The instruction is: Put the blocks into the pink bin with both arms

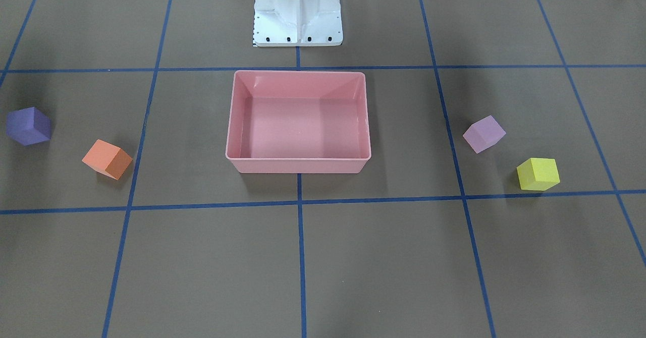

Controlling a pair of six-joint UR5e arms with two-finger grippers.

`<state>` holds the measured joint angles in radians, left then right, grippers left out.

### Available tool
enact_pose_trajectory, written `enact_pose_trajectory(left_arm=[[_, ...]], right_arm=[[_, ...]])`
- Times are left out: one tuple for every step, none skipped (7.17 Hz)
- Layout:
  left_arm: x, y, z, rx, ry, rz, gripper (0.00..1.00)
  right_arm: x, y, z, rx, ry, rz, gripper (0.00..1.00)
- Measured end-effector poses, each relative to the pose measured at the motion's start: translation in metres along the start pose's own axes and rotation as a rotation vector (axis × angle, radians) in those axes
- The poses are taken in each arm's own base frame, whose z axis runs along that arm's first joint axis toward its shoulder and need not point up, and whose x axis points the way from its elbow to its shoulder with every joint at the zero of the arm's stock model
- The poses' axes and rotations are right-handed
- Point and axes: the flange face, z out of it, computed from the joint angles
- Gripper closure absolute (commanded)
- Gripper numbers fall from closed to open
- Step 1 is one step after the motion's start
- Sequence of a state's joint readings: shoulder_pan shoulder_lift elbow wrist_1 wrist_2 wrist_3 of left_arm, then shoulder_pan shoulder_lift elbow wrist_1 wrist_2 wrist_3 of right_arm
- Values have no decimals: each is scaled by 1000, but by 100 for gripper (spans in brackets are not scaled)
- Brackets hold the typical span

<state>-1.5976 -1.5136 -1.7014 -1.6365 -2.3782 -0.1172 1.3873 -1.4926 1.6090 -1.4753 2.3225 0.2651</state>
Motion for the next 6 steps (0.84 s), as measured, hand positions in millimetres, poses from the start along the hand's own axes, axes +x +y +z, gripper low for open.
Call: enact_pose_trajectory(left_arm=[[-3,2,3,-3,2,-2,0],[-4,3,5,-6,3,-2,0],[-3,3,6,-4,4,3,1],[-2,2,6,3,5,13,0],[-1,1,6,11,6,21,0],[-1,1,6,15,6,25,0]], right_arm=[[-22,1,12,12,-17,-71,0],[-53,5,30,13,-40,-118,0],[-91,12,41,7,-62,-106,0],[-137,23,46,-2,-88,-65,0],[-178,35,46,-10,-109,-1,0],[-208,47,49,-14,-109,81,0]])
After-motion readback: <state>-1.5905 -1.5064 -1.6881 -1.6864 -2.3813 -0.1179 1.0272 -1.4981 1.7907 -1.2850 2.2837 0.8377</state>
